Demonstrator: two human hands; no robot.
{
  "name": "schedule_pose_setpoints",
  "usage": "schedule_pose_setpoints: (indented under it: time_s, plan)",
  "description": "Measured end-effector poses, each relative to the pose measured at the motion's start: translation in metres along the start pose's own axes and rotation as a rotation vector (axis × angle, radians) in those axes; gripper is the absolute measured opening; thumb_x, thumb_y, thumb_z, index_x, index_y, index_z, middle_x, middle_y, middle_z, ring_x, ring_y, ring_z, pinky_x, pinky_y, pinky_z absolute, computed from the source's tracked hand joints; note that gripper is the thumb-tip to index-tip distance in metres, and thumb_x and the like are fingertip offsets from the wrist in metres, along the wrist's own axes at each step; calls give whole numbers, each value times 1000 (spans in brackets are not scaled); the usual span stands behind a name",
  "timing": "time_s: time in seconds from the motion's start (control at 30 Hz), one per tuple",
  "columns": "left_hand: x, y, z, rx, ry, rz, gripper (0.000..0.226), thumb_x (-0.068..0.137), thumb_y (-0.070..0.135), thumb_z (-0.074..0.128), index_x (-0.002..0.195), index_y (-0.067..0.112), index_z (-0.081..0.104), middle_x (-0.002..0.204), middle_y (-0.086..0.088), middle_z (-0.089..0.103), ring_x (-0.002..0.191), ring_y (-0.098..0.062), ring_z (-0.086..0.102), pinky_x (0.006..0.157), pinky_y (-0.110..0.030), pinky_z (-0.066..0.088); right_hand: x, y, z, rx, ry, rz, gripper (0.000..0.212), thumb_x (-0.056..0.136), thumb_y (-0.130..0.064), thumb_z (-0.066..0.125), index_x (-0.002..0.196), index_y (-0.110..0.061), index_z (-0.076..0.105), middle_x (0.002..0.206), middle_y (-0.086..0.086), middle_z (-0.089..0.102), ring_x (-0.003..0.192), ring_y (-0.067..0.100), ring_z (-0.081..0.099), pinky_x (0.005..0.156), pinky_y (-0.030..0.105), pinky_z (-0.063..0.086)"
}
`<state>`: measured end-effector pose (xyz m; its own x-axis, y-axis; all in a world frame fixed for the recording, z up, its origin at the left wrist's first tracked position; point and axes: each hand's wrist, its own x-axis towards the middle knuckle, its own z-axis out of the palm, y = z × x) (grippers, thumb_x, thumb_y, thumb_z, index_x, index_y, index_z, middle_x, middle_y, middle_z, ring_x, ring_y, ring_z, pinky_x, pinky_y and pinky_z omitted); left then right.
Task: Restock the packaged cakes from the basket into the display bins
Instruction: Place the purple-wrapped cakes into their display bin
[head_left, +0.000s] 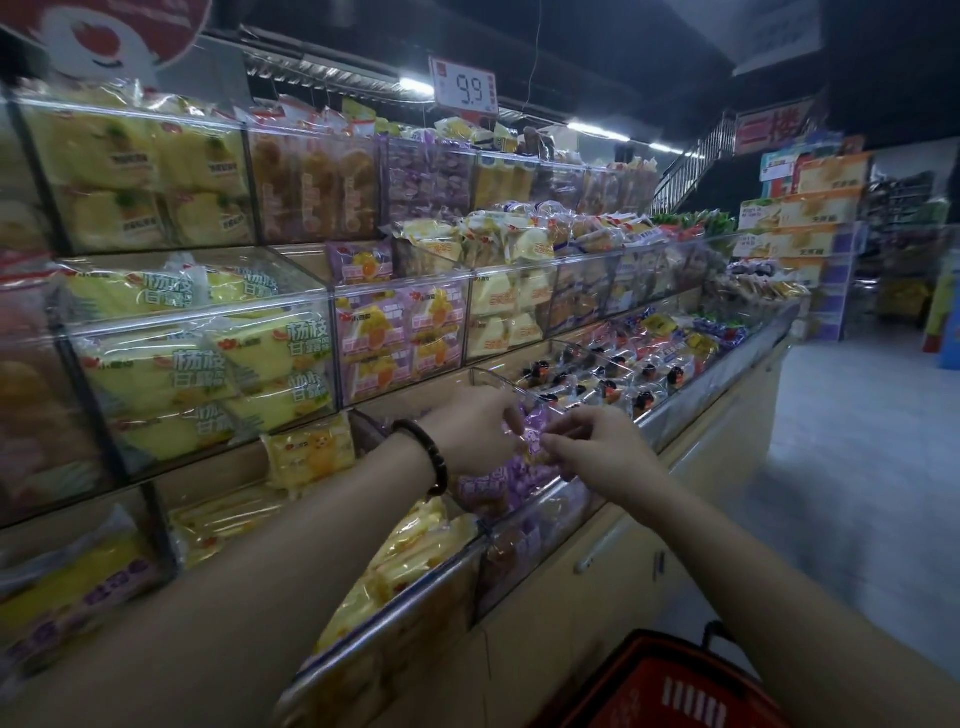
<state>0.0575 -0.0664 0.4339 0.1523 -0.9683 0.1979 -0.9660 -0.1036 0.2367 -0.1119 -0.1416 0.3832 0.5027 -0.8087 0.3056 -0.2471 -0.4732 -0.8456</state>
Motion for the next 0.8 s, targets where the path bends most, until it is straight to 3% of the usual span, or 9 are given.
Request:
schedule_pose_setpoints:
  time_s: [0.07, 0.13, 0.27, 0.37, 0.43, 0.53, 0.63, 0.73, 0.8]
  plan:
    - [-13, 19, 6, -99, -5, 12, 19, 102, 36, 63, 118, 26, 64, 105, 4, 62, 85, -9, 61, 62, -24, 47, -15, 0, -7, 93, -42, 19, 4, 97, -14, 73, 99, -11, 74, 87, 10, 78, 65, 13, 71, 60, 30, 58]
    - [-29, 35, 18, -210, -6, 17, 22, 101, 35, 63, 121, 25, 60, 109, 2, 67, 92, -14, 64, 65, -28, 50, -33, 5, -13, 150, -84, 58, 8, 97, -13, 71, 104, -10, 73, 90, 13, 78, 62, 13, 69, 54, 25, 51]
    - [-62, 54, 60, -431, 8, 23, 24, 102, 27, 60, 125, 25, 54, 112, 1, 68, 95, -19, 67, 76, -39, 59, -66, 26, -20, 194, -115, 145, 14, 97, -13, 71, 110, -9, 72, 82, 8, 78, 65, 22, 69, 52, 28, 44]
    - [-84, 55, 98, -541, -40, 20, 20, 99, 31, 62, 119, 25, 57, 104, 3, 72, 88, -18, 70, 73, -43, 63, -88, 48, -18, 189, -135, 195, 13, 97, -17, 72, 108, -10, 70, 81, 7, 77, 64, 23, 68, 51, 27, 43]
    - [-95, 50, 125, -596, -70, -11, 21, 97, 32, 66, 117, 24, 61, 102, 5, 73, 85, -13, 70, 71, -39, 62, -102, 66, -14, 140, -167, 231, 12, 98, -18, 71, 109, -12, 70, 84, 8, 77, 64, 22, 69, 54, 28, 44]
    - [-108, 40, 172, -582, -134, -55, 22, 95, 31, 69, 116, 27, 63, 107, 6, 73, 86, -12, 69, 66, -29, 58, -123, 97, -8, 138, -198, 302, 14, 95, -23, 74, 107, -17, 70, 89, 8, 77, 63, 20, 69, 58, 31, 47]
    - [-117, 26, 220, -495, -319, -46, 22, 99, 26, 66, 120, 19, 68, 114, 0, 72, 83, -9, 66, 58, -13, 49, -145, 129, -5, 19, -222, 340, 12, 98, -26, 71, 107, -19, 71, 92, 4, 78, 67, 18, 72, 60, 37, 52]
    - [-121, 10, 270, -394, -477, -15, 20, 98, 29, 68, 115, 18, 70, 111, -2, 73, 95, -15, 69, 79, -25, 57, -164, 168, 2, -93, -216, 372, 12, 97, -28, 72, 106, -20, 72, 92, 5, 79, 77, 28, 76, 63, 40, 57]
    - [-120, 6, 300, -363, -582, -12, 24, 100, 29, 67, 118, 13, 69, 110, -4, 72, 91, -16, 66, 74, -24, 54, -175, 197, 6, -129, -226, 412, 14, 97, -27, 73, 107, -18, 73, 90, 4, 78, 78, 28, 76, 60, 36, 56]
